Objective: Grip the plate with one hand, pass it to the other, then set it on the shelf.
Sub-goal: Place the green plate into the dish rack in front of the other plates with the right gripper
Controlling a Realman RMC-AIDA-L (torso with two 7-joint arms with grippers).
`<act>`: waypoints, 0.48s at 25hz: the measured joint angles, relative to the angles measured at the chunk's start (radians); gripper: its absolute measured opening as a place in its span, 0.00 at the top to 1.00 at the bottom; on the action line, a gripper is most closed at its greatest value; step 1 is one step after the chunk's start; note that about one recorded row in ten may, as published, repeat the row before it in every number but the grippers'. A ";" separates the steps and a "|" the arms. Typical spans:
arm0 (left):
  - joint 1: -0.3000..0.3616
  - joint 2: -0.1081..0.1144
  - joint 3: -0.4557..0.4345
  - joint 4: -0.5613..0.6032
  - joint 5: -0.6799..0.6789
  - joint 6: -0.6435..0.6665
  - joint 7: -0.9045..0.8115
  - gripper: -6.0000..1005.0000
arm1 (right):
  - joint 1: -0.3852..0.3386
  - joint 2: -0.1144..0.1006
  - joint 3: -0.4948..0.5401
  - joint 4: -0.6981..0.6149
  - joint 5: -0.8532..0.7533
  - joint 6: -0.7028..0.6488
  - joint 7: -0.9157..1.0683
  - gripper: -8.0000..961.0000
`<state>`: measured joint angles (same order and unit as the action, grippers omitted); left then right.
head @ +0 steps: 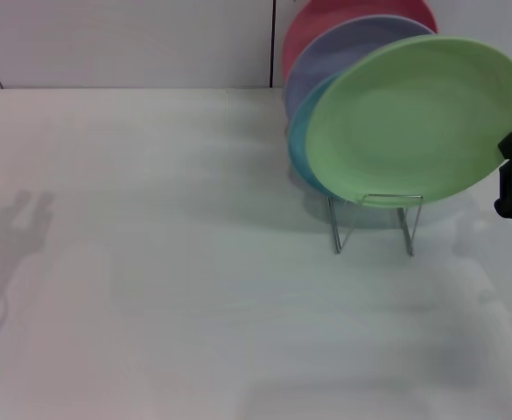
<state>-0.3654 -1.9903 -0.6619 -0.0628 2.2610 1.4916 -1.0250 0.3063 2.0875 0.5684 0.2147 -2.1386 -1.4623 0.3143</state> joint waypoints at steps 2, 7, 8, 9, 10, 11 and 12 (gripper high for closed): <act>0.001 0.001 0.003 0.000 0.000 0.002 -0.003 0.57 | -0.003 0.001 0.005 0.000 0.002 0.005 -0.002 0.98; 0.004 0.002 0.004 0.001 0.000 0.012 -0.011 0.57 | -0.014 0.004 0.010 0.000 0.013 0.007 -0.005 0.98; 0.006 0.004 0.005 0.001 0.000 0.015 -0.012 0.57 | -0.014 0.004 0.010 0.000 0.017 0.007 -0.006 0.98; 0.007 0.004 0.005 0.002 0.000 0.019 -0.013 0.57 | -0.016 0.005 0.011 0.000 0.023 0.007 -0.007 0.98; 0.007 0.004 0.005 0.002 0.000 0.019 -0.013 0.57 | -0.016 0.005 0.011 0.000 0.023 0.007 -0.007 0.98; 0.008 0.005 0.006 0.002 0.000 0.021 -0.013 0.57 | -0.018 0.005 0.009 0.000 0.025 0.009 -0.007 0.98; 0.009 0.005 0.006 0.002 0.000 0.022 -0.014 0.57 | -0.019 0.005 0.008 0.001 0.027 0.012 -0.007 0.98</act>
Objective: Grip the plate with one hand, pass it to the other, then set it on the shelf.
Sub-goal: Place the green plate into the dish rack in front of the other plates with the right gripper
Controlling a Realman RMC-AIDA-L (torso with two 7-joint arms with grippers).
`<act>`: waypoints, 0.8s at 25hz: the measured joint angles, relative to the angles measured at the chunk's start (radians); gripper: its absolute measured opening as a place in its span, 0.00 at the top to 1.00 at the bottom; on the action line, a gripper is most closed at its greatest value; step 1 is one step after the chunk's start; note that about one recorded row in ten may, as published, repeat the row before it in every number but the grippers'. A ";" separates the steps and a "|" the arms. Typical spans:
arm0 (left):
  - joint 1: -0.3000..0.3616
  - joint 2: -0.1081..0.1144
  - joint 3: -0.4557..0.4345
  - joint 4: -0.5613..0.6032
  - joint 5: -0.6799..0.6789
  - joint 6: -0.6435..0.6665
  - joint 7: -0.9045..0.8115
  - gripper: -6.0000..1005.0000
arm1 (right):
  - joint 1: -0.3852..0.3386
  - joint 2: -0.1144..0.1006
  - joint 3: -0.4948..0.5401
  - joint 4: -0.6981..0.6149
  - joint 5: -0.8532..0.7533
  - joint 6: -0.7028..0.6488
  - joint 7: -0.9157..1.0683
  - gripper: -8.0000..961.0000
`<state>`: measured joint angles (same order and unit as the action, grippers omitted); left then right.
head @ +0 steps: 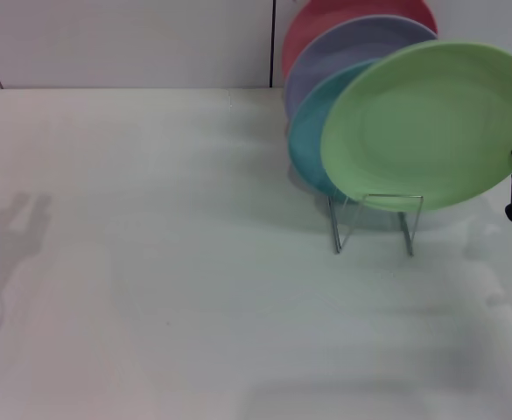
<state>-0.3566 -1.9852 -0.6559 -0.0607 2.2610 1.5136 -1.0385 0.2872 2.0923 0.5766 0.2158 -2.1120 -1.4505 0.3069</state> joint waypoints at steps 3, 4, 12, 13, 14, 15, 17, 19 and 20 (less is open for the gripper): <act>0.002 0.000 0.007 0.008 0.000 0.004 -0.008 0.58 | -0.003 0.000 -0.002 0.004 0.004 0.016 -0.001 0.98; 0.002 0.000 0.010 0.010 0.000 0.005 -0.011 0.58 | -0.004 0.000 -0.002 0.006 0.004 0.019 -0.001 0.98; 0.008 0.000 0.014 0.012 0.000 0.020 -0.012 0.58 | -0.013 0.000 -0.012 0.020 0.002 0.017 -0.002 0.98; 0.008 0.000 0.014 0.012 0.000 0.020 -0.012 0.58 | -0.013 0.000 -0.012 0.020 0.002 0.017 -0.002 0.98; 0.008 0.000 0.014 0.012 0.000 0.020 -0.012 0.58 | -0.015 0.000 -0.015 0.022 0.000 0.015 -0.003 0.98; 0.008 0.000 0.014 0.012 0.000 0.020 -0.012 0.58 | -0.017 0.000 -0.018 0.026 0.000 0.014 -0.008 0.98; 0.011 0.002 0.014 0.012 0.000 0.029 -0.014 0.58 | -0.024 0.000 -0.027 0.042 -0.001 0.013 -0.038 0.98; 0.012 0.002 0.013 0.013 0.000 0.030 -0.016 0.57 | -0.025 0.000 -0.031 0.046 -0.001 0.013 -0.046 0.98; 0.012 0.002 0.013 0.013 0.000 0.030 -0.016 0.57 | -0.026 0.000 -0.034 0.047 -0.001 0.013 -0.048 0.98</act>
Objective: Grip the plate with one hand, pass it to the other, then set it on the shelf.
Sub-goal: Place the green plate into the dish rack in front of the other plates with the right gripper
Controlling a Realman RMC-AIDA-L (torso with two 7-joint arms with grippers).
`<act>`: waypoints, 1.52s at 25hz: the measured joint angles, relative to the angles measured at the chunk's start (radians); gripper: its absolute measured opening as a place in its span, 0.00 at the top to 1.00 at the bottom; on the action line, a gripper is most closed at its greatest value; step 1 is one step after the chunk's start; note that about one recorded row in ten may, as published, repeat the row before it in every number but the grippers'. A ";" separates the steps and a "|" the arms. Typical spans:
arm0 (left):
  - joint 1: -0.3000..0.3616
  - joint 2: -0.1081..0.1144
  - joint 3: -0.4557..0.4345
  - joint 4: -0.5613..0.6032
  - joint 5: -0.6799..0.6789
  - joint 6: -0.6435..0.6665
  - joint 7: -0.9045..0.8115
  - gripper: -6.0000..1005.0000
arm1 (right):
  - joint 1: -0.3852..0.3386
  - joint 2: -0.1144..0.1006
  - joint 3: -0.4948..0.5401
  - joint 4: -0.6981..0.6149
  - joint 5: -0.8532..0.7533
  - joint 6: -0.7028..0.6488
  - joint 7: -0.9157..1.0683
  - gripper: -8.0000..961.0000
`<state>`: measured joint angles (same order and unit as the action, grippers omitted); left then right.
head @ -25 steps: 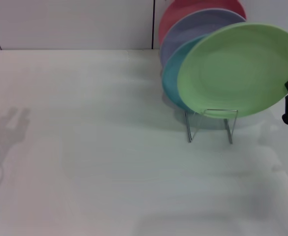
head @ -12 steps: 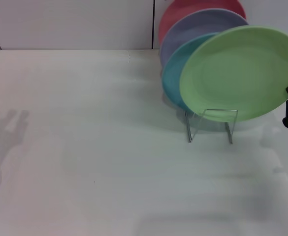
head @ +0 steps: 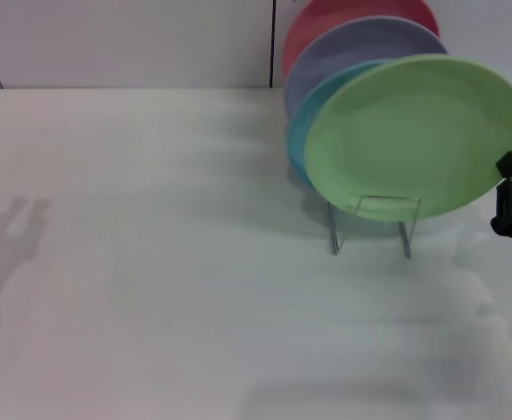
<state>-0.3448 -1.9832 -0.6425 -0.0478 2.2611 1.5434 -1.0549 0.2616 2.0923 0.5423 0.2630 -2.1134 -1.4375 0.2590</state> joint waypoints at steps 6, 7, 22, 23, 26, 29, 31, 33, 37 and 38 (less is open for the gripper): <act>0.000 0.000 0.000 0.008 0.000 0.012 -0.008 0.58 | -0.009 -0.002 -0.013 0.007 0.000 0.003 0.000 0.93; 0.002 0.000 0.000 0.009 0.000 0.015 -0.008 0.58 | -0.011 -0.003 -0.015 0.007 0.001 0.003 0.002 0.93; 0.014 0.002 0.008 0.024 0.000 0.037 -0.020 0.57 | -0.043 -0.004 -0.027 0.011 -0.002 -0.099 0.039 0.82; 0.014 0.003 0.008 0.025 0.000 0.039 -0.020 0.57 | -0.045 -0.005 -0.028 0.011 -0.002 -0.108 0.041 0.81; 0.014 0.003 0.009 0.032 0.000 0.045 -0.025 0.57 | -0.044 -0.006 -0.029 0.010 -0.002 -0.111 0.044 0.78; 0.014 0.003 0.009 0.035 0.000 0.048 -0.029 0.57 | -0.036 -0.007 -0.033 0.010 -0.002 -0.101 0.046 0.78; 0.014 0.003 0.009 0.035 0.000 0.051 -0.032 0.58 | -0.027 -0.008 -0.042 0.011 -0.003 -0.098 0.046 0.78; 0.014 0.003 0.009 0.036 0.000 0.051 -0.032 0.58 | -0.024 -0.009 -0.044 0.012 -0.003 -0.098 0.046 0.78; 0.013 0.003 0.009 0.036 0.000 0.052 -0.033 0.58 | -0.007 -0.010 -0.061 0.012 -0.003 -0.097 0.049 0.78; 0.013 0.003 0.009 0.036 0.000 0.052 -0.033 0.58 | -0.003 -0.010 -0.065 0.012 -0.003 -0.097 0.049 0.78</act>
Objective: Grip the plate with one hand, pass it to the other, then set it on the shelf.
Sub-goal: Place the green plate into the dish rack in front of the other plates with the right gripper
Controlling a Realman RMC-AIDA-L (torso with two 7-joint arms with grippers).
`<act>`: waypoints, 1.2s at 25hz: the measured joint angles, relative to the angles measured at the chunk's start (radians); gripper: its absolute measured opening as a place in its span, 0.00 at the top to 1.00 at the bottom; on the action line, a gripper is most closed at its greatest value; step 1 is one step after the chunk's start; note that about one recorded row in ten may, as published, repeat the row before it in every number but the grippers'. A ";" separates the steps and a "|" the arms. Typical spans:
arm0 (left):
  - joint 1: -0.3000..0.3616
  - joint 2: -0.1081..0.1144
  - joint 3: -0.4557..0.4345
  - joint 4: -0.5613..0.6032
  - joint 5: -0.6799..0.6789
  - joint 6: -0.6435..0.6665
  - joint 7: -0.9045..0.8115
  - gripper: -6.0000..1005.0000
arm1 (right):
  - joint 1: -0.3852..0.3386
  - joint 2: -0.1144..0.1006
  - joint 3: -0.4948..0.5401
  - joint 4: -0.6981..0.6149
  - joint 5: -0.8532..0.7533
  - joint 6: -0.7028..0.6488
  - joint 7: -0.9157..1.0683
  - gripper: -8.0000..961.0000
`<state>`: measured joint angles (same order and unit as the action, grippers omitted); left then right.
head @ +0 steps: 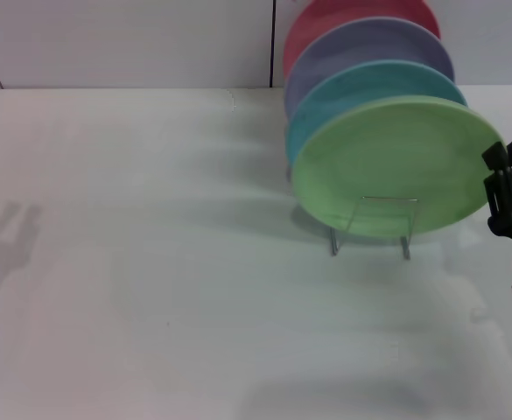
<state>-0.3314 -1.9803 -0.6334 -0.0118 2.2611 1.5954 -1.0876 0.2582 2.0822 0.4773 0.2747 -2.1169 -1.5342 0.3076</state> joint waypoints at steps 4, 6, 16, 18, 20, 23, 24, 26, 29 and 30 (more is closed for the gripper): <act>0.000 0.000 -0.001 0.004 0.000 0.001 0.000 0.58 | 0.009 0.000 -0.003 0.000 0.000 0.015 -0.004 0.74; 0.000 0.000 -0.001 0.010 0.000 0.001 0.000 0.58 | 0.018 -0.001 -0.003 0.000 0.000 0.044 -0.006 0.72; 0.000 0.000 -0.003 0.010 0.000 0.002 0.000 0.58 | 0.029 0.000 -0.003 0.000 -0.014 0.054 -0.005 0.62; -0.001 0.000 -0.002 0.010 0.000 0.002 0.000 0.58 | 0.030 -0.001 -0.005 0.001 -0.021 0.052 -0.004 0.61; -0.001 0.000 -0.002 0.010 0.000 0.002 0.000 0.57 | 0.031 -0.001 -0.005 0.002 -0.025 0.050 -0.003 0.61; -0.001 0.000 -0.003 0.010 0.000 0.002 0.000 0.57 | 0.032 -0.001 -0.005 0.003 -0.028 0.045 -0.003 0.61; -0.002 0.000 -0.004 0.010 0.000 0.002 0.000 0.57 | 0.032 -0.001 -0.004 0.004 -0.028 0.044 -0.003 0.61; -0.002 0.000 -0.004 0.011 0.000 0.002 0.000 0.58 | 0.033 -0.002 -0.003 0.005 -0.028 0.043 -0.002 0.61; -0.002 0.000 -0.005 0.012 0.000 0.002 0.000 0.58 | 0.036 -0.006 -0.005 0.005 -0.028 0.045 0.000 0.61; -0.002 0.000 -0.005 0.012 0.000 0.001 0.000 0.58 | 0.039 -0.007 -0.005 0.004 -0.029 0.047 0.001 0.61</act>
<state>-0.3329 -1.9803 -0.6388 -0.0001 2.2611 1.5969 -1.0877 0.2970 2.0752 0.4718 0.2788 -2.1454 -1.4872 0.3091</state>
